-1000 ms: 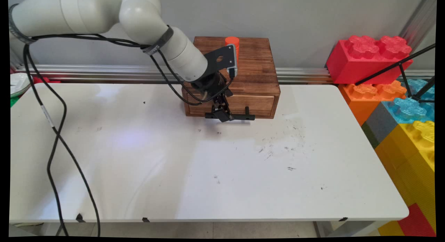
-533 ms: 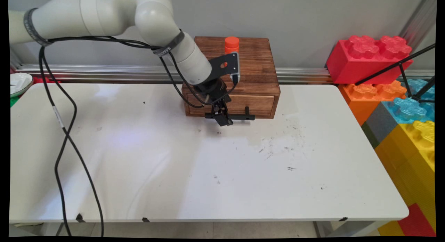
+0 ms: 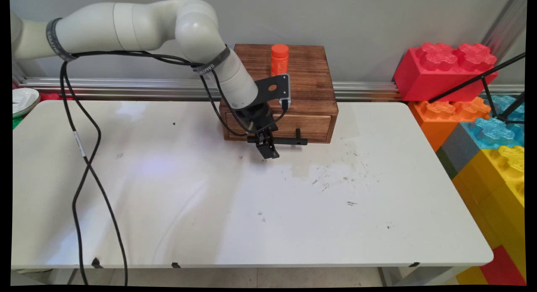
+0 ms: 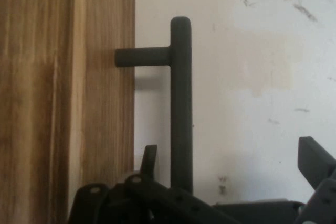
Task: Open the drawer
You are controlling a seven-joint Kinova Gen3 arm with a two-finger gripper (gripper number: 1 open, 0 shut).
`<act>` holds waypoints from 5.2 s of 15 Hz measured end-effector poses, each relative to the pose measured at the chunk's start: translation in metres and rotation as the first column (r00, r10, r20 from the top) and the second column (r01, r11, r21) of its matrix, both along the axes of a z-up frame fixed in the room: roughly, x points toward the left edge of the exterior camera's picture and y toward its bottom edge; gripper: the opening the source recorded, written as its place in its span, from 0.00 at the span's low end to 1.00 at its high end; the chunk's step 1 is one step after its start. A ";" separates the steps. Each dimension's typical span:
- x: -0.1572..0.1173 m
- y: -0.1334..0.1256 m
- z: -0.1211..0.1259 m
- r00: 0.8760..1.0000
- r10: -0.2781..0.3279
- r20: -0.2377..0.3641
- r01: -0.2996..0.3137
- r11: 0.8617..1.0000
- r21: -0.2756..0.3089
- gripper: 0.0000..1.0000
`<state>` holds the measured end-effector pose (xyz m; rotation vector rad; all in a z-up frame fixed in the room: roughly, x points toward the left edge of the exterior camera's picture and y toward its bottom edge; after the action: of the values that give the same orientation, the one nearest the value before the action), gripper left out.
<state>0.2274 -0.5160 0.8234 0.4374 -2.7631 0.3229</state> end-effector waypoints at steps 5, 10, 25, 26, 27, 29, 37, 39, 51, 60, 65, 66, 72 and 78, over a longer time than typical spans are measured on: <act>-0.003 -0.006 -0.014 1.000 -0.011 -0.001 0.011 1.000 0.006 1.00; -0.007 -0.011 -0.027 1.000 -0.020 -0.006 0.020 1.000 0.011 1.00; -0.015 -0.008 -0.044 0.999 -0.026 -0.025 0.027 0.999 0.022 1.00; -0.015 -0.005 -0.044 0.999 -0.028 -0.027 0.029 0.999 0.025 1.00; -0.015 -0.003 -0.045 0.999 -0.029 -0.027 0.030 0.999 0.027 1.00; -0.015 0.004 -0.046 0.999 -0.032 -0.030 0.033 0.999 0.031 1.00; -0.025 0.034 -0.044 0.998 -0.030 -0.052 0.032 0.999 0.042 1.00; -0.030 0.046 -0.043 0.998 -0.026 -0.061 0.029 0.998 0.048 1.00; -0.042 0.093 -0.040 0.997 -0.015 -0.078 0.022 0.996 0.085 1.00; -0.049 0.126 -0.037 0.996 -0.032 -0.088 0.042 0.992 0.117 1.00; -0.054 0.144 -0.037 0.994 -0.046 -0.094 0.059 0.989 0.135 1.00; -0.055 0.148 -0.036 0.994 -0.049 -0.095 0.062 0.989 0.138 1.00; -0.058 0.166 -0.038 0.994 -0.047 -0.098 0.061 0.988 0.144 1.00; -0.062 0.180 -0.038 0.994 -0.037 -0.102 0.052 0.988 0.147 1.00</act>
<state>0.1658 -0.3358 0.7849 0.4159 -2.7047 0.0807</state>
